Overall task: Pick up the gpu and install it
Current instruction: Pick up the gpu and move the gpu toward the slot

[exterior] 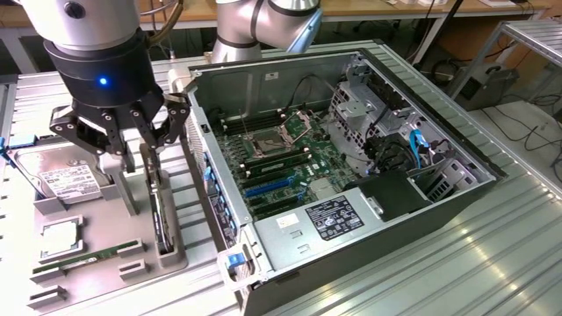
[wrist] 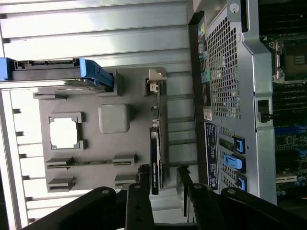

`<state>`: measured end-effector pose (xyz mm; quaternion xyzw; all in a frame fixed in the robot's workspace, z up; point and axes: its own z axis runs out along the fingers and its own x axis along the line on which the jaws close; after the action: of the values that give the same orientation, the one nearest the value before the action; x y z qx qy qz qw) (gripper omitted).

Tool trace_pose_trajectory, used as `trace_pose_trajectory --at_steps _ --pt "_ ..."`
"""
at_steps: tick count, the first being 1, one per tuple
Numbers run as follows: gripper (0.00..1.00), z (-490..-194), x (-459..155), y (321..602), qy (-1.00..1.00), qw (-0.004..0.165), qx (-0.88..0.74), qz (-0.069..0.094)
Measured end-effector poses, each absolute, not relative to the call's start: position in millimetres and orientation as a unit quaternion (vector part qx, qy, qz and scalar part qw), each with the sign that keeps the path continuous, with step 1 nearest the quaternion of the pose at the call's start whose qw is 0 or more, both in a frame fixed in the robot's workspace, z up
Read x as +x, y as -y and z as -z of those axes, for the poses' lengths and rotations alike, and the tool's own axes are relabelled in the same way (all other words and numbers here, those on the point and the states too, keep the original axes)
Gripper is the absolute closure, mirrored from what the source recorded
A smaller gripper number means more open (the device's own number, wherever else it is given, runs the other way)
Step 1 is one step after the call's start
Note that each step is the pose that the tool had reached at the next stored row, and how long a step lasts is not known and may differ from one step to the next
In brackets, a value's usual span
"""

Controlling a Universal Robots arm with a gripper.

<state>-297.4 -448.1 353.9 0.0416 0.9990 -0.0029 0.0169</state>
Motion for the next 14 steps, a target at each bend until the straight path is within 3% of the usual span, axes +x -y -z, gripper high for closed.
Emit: trace_pose_trajectory --at_steps 14 --pt "0.64 -321.5 -297.4 448.1 -0.999 0.02 0.042 0.003"
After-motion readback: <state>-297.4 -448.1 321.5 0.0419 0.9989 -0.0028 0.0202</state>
